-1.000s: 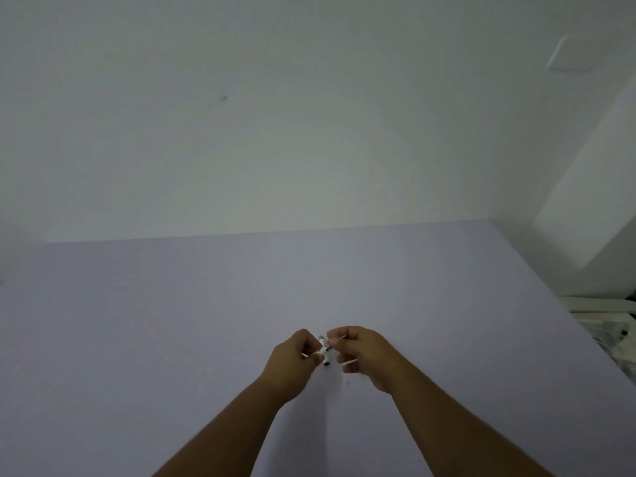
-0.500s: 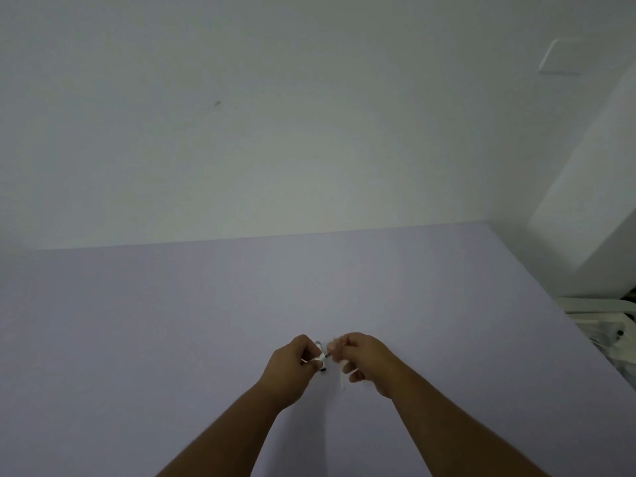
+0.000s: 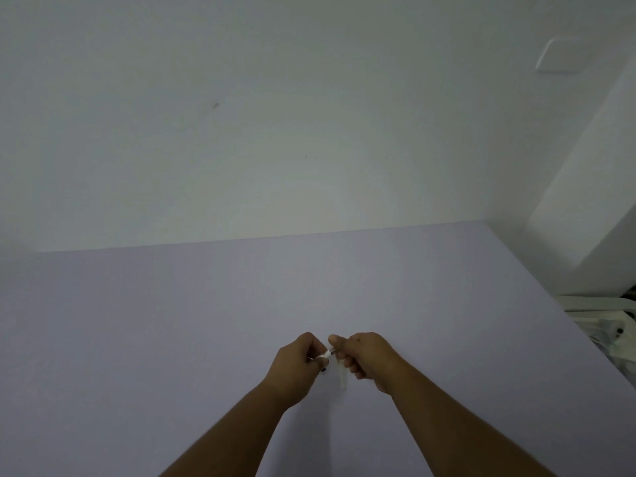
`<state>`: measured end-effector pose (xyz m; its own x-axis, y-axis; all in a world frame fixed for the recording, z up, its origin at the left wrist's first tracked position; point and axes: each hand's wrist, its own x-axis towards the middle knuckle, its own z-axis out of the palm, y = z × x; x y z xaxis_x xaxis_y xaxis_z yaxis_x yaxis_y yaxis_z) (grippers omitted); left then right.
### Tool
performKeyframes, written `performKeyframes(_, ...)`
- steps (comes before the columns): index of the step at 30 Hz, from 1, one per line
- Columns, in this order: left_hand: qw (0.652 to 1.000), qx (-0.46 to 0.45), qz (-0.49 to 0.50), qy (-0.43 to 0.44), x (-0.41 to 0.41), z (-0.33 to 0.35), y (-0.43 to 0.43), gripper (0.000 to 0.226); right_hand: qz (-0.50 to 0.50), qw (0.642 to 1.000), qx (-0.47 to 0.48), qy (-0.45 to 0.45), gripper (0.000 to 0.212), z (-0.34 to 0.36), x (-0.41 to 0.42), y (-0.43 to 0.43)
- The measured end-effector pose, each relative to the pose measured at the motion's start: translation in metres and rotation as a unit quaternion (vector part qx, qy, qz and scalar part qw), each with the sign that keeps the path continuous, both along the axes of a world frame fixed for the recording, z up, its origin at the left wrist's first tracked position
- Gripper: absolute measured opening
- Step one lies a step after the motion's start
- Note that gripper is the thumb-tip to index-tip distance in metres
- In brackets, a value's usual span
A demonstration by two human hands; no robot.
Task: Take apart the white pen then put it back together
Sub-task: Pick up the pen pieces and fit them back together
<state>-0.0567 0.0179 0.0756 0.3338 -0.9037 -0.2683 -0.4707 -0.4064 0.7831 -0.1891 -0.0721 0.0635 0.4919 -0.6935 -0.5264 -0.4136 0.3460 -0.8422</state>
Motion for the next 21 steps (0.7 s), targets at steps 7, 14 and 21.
performKeyframes(7, 0.999, -0.005, 0.023, 0.022, 0.002, -0.001, 0.001, 0.009, -0.027, 0.998, 0.02, -0.056, 0.017, 0.0, 0.005, 0.003)
performKeyframes(14, 0.998, -0.007, 0.049, 0.038, 0.002, -0.003, 0.001, 0.005, -0.041, 0.993, 0.026, -0.108, 0.008, -0.003, 0.011, 0.004)
performKeyframes(21, 0.997, -0.026, 0.064, 0.035, 0.005, -0.004, -0.002, 0.008, -0.049, 0.993, 0.023, -0.109, 0.01, -0.003, 0.018, 0.003)
